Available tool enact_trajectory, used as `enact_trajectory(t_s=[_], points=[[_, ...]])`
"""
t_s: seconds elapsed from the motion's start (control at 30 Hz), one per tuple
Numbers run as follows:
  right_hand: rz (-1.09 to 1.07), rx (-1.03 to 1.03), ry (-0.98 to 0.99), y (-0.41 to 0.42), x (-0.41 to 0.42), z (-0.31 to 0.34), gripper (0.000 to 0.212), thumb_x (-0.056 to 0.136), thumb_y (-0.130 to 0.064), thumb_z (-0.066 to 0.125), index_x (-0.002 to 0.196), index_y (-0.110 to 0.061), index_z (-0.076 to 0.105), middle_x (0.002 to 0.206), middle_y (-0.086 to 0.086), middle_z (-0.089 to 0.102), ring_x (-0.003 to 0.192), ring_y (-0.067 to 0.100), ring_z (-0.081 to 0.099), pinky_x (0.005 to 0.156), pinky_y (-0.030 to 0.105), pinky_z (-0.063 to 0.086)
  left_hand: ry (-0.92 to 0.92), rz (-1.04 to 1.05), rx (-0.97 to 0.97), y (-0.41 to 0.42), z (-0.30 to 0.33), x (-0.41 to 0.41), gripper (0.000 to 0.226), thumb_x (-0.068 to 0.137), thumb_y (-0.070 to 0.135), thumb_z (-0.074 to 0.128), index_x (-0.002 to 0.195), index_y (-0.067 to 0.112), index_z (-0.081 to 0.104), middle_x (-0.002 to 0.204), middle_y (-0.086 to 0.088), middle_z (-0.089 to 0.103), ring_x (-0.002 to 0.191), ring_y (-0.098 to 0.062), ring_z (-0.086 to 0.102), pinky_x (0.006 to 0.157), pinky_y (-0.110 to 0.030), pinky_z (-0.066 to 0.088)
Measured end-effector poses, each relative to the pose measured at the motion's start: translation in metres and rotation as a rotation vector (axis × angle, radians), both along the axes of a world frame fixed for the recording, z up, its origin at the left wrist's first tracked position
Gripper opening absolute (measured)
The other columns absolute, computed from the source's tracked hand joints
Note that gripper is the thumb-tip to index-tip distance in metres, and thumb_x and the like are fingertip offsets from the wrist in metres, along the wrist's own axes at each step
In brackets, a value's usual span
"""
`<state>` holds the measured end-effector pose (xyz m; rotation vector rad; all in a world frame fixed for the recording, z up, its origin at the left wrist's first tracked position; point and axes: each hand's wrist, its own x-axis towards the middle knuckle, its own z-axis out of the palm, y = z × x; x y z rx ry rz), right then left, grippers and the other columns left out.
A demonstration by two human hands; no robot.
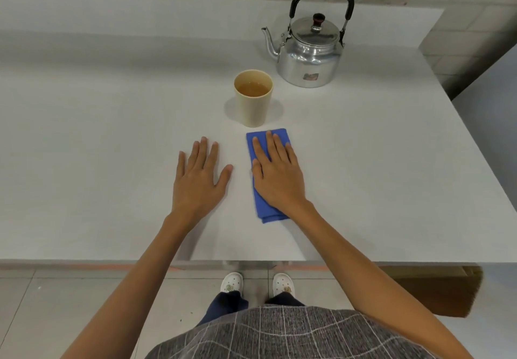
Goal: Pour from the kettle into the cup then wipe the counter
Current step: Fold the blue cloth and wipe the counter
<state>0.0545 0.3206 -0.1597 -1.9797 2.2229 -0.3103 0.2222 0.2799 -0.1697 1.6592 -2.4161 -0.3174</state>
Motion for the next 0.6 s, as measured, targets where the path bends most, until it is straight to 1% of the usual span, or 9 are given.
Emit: enact_trajectory(t_s=[0.1,0.2,0.27,0.37,0.47,0.6], points=[[0.056,-0.007,-0.016,0.017,0.003,-0.001,0.053,0.101,-0.034,0.022,0.151,-0.019,0.008,0.161,0.008,0.004,0.148,0.02,0.0,0.12,0.036,-0.002,0.0,-0.006,0.001,0.0,0.0,0.001,0.067,0.094,0.054,0.021,0.15,0.019,0.008,0.16,-0.005,0.004,0.148,-0.018,0.0,0.119,-0.039,-0.004],[0.094,0.003,-0.026,0.044,-0.003,-0.001,0.053,0.101,-0.036,0.021,0.151,-0.02,0.007,0.161,0.005,0.004,0.148,0.017,-0.001,0.119,0.032,-0.006,0.041,-0.006,0.018,0.0,0.002,0.0,0.067,0.095,0.053,0.025,0.15,0.018,0.012,0.16,-0.006,0.006,0.148,-0.019,0.001,0.12,-0.04,-0.003],[0.081,0.005,-0.025,0.062,-0.016,-0.002,0.053,0.101,-0.037,0.022,0.15,-0.022,0.01,0.161,0.003,0.006,0.148,0.015,0.0,0.119,0.03,-0.007,0.065,-0.007,0.018,0.001,0.003,0.0,0.065,0.095,0.052,0.028,0.149,0.017,0.017,0.16,-0.007,0.01,0.148,-0.02,0.003,0.12,-0.041,-0.001],[0.015,-0.024,-0.042,0.078,-0.044,0.0,0.052,0.1,-0.035,0.029,0.149,-0.021,0.02,0.159,0.004,0.015,0.148,0.016,0.009,0.119,0.029,-0.001,0.103,0.0,-0.016,0.004,0.005,-0.001,0.062,0.095,0.048,0.034,0.145,0.013,0.03,0.157,-0.01,0.021,0.147,-0.023,0.012,0.121,-0.044,0.004],[-0.063,-0.041,-0.041,0.072,-0.071,0.0,0.051,0.1,-0.032,0.035,0.148,-0.018,0.026,0.158,0.007,0.021,0.146,0.02,0.017,0.117,0.03,0.004,0.148,0.003,-0.027,0.004,0.007,-0.002,0.058,0.094,0.045,0.041,0.14,0.011,0.039,0.154,-0.013,0.028,0.146,-0.025,0.018,0.12,-0.043,0.006],[-0.118,-0.029,-0.025,0.035,-0.083,-0.001,0.052,0.1,-0.033,0.032,0.149,-0.018,0.021,0.159,0.009,0.017,0.147,0.022,0.013,0.119,0.036,0.007,0.222,0.01,-0.035,0.006,0.01,-0.001,0.051,0.093,0.04,0.048,0.134,0.009,0.048,0.15,-0.015,0.036,0.143,-0.027,0.025,0.119,-0.04,0.009]])
